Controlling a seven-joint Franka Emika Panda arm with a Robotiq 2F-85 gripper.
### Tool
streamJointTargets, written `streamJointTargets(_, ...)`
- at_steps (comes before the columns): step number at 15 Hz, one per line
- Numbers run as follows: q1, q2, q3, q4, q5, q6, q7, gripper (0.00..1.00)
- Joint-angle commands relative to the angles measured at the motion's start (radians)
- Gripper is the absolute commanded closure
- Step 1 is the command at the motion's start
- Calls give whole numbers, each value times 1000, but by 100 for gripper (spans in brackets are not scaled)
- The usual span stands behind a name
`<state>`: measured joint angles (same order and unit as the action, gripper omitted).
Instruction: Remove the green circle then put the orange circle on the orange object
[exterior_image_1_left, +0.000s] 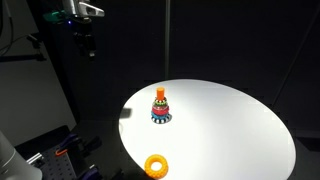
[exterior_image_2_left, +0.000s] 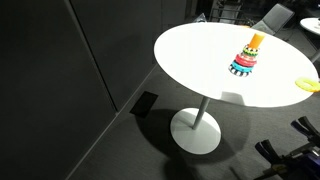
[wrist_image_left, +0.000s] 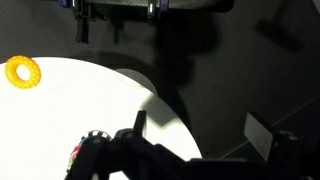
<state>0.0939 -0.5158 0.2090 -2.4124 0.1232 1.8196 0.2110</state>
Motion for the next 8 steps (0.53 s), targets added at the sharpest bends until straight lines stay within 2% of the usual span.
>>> streamJointTargets(1, -22, 37, -15, 18, -32, 37, 44, 0)
streamJointTargets(2, -27, 45, -18, 17, -34, 50, 47, 0)
streamJointTargets(3, -53, 123, -37, 33, -58, 115, 27, 0)
streamJointTargets(8, -99, 281, -76, 56, -130, 292, 44, 0)
